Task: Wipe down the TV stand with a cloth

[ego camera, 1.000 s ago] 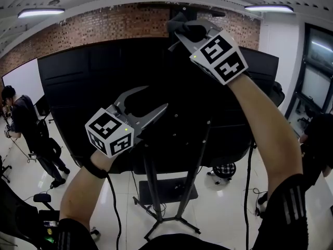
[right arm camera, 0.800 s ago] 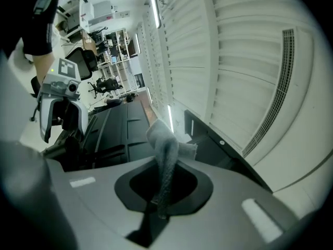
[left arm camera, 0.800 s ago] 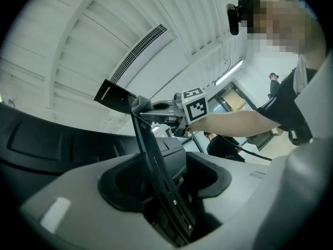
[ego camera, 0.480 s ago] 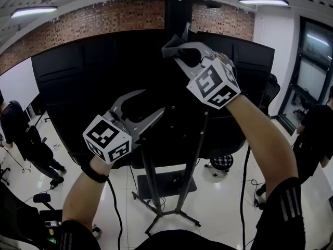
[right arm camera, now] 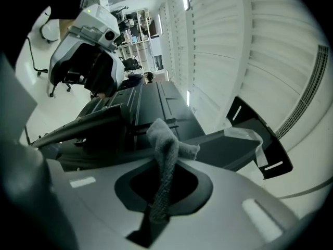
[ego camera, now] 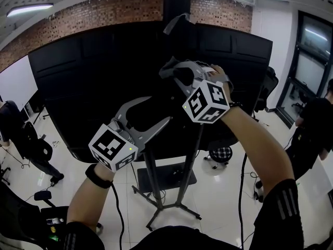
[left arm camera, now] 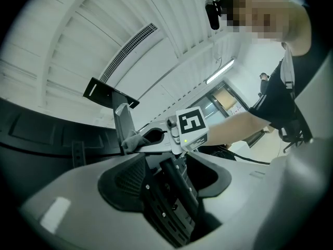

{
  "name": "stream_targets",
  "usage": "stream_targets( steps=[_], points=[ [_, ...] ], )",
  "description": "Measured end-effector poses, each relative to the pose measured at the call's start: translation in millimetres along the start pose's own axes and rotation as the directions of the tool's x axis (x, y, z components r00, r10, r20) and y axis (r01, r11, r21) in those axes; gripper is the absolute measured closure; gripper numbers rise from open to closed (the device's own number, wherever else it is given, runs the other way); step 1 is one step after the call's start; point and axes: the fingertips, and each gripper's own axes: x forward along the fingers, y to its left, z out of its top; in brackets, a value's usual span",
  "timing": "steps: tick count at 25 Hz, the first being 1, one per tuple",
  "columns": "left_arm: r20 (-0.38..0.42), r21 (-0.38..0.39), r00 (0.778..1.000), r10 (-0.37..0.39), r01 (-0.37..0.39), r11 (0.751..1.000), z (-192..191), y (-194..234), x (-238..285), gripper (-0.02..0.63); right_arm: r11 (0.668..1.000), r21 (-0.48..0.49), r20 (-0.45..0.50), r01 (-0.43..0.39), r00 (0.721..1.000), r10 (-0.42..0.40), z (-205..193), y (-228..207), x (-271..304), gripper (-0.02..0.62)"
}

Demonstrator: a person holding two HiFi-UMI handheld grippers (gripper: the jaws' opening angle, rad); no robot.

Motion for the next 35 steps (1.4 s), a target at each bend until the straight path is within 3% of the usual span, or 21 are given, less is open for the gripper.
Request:
stream_targets(
  steps=[8,12,19,27,35],
  points=[
    [-0.007,-0.060,1.000,-0.001,0.000,0.998,-21,-15,-7,0.334,0.997,-0.069,-0.061,-0.029,0.998,0.025,-8,41,1,0.572],
    [-0.014,-0.089,1.000,0.002,-0.003,0.996,-32,-21,-10,0.334,0.996,-0.047,-0.080,-0.070,0.995,0.066,-13,64,3,0.572],
    [-0.016,-0.159,1.000,0.010,-0.012,0.987,-55,-31,-16,0.334,0.993,-0.117,-0.112,-0.029,0.994,0.016,-15,79,5,0.572],
    [-0.036,-0.189,0.999,0.008,-0.014,0.982,-87,-43,-19,0.334,0.972,-0.220,-0.214,-0.085,0.976,0.037,-18,110,6,0.572],
    [-0.066,-0.257,0.997,0.027,-0.043,0.966,-119,-45,-30,0.334,0.967,-0.201,-0.245,-0.154,0.964,0.103,-30,163,5,0.572]
  ],
)
